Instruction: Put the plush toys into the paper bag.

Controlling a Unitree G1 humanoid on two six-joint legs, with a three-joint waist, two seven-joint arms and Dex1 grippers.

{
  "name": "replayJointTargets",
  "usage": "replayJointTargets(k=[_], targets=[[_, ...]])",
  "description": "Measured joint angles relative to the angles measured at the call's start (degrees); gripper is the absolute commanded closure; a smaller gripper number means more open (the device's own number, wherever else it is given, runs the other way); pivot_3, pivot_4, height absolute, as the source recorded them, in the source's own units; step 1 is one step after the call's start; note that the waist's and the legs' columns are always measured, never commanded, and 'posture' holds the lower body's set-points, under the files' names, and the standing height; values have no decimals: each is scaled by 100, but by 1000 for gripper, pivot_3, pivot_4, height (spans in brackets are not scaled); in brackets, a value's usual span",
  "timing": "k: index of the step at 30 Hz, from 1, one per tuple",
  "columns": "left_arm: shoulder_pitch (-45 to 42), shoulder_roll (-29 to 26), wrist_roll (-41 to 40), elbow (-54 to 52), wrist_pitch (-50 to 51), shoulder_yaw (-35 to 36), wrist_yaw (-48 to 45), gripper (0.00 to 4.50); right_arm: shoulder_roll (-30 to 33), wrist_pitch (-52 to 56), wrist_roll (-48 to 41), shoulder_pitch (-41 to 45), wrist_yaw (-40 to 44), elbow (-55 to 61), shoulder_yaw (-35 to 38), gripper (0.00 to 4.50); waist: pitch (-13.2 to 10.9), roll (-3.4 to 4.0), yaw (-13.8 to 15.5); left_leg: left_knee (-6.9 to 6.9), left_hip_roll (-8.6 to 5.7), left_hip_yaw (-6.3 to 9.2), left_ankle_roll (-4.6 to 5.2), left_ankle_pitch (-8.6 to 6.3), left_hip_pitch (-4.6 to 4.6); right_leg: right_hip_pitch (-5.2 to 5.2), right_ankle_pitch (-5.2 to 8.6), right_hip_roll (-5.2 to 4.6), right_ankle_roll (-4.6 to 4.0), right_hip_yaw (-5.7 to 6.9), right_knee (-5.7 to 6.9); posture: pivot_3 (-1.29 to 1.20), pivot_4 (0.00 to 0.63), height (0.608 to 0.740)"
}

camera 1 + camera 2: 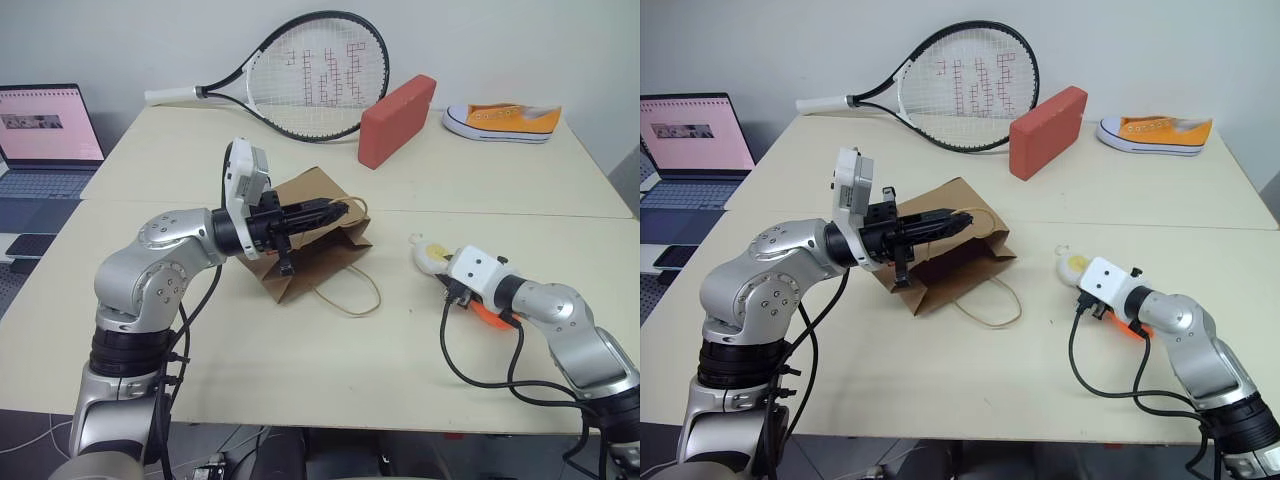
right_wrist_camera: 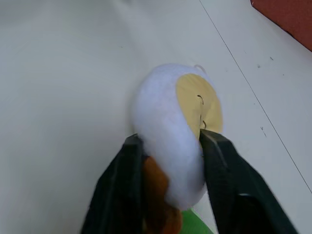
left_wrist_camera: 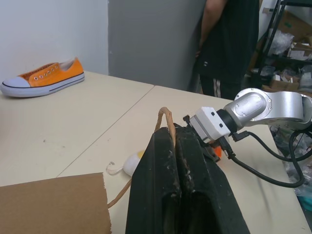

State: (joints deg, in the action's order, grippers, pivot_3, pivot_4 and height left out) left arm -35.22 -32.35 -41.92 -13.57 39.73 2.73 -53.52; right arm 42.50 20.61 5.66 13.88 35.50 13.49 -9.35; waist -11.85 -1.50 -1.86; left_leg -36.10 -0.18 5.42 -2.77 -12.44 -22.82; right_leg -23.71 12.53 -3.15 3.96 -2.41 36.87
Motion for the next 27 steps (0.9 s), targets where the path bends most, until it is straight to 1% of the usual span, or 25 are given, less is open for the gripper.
replayJointTargets(k=[1, 2, 6, 9, 13, 15, 19, 21, 27], targets=[[0, 0, 0, 0, 1, 0, 9, 4500, -15, -11, 4, 2, -1, -5, 0, 4312, 0, 0, 0, 0, 0, 0, 0, 0, 0, 0, 0, 0, 0, 0, 0, 0, 150, 740], [0, 0, 0, 0, 2, 0, 13, 4500, -24, -20, 5, 4, -2, -9, 5, 4475, 0, 0, 1, -1, 0, 0, 0, 0, 0, 1, 0, 0, 0, 0, 0, 0, 150, 740], [-15, 0, -1, 1, 4, 0, 13, 4500, -40, -22, -24, 5, 24, -4, 64, 4475, 0, 0, 1, -1, 0, 0, 0, 0, 0, 1, 0, 0, 0, 0, 0, 0, 150, 740], [-76, 3, -2, 30, 4, 0, 15, 4500, -48, 158, -276, 9, 204, 189, 233, 4475, 0, 0, 1, -1, 0, 1, 0, 0, 0, 1, 0, 0, 0, 0, 0, 0, 150, 740], [-128, 7, -46, 77, 8, 0, 14, 4500, -44, 1066, -1200, 86, 768, 1158, 471, 4475, 0, 0, -2, 0, 1, 4, 0, 0, 0, 1, 0, 1, 0, 2, 2, 0, 150, 740], [-144, 6, -81, 78, 9, 1, 11, 4500, -85, 1510, -1594, 173, 901, 1555, 479, 4475, 0, 0, 2, -1, 1, 6, 0, 0, 1, 3, 0, 1, 0, 3, 1, 0, 150, 740], [-159, 19, -101, 87, 38, 0, 12, 4500, -774, 2460, -2201, 505, 674, 1841, 466, 4475, 0, 0, -2, -3, 1, 6, 0, 0, 3, 5, -1, 1, 1, 3, 3, 0, 150, 740], [-175, 29, -137, 84, 106, -2, 11, 4500, -1056, 2738, -2280, 706, 476, 1838, 338, 4475, 0, 0, 1, -3, 0, 6, 0, 0, 4, 5, -1, 0, 1, 3, 4, 0, 150, 740], [-259, 51, -284, 63, 219, -2, 12, 4500, -1922, 2967, -2259, 1123, -98, 1311, -65, 4475, 0, 0, -1, 0, 0, 7, 0, 0, 1, 1, -1, 1, 0, 5, 3, 0, 150, 740]])
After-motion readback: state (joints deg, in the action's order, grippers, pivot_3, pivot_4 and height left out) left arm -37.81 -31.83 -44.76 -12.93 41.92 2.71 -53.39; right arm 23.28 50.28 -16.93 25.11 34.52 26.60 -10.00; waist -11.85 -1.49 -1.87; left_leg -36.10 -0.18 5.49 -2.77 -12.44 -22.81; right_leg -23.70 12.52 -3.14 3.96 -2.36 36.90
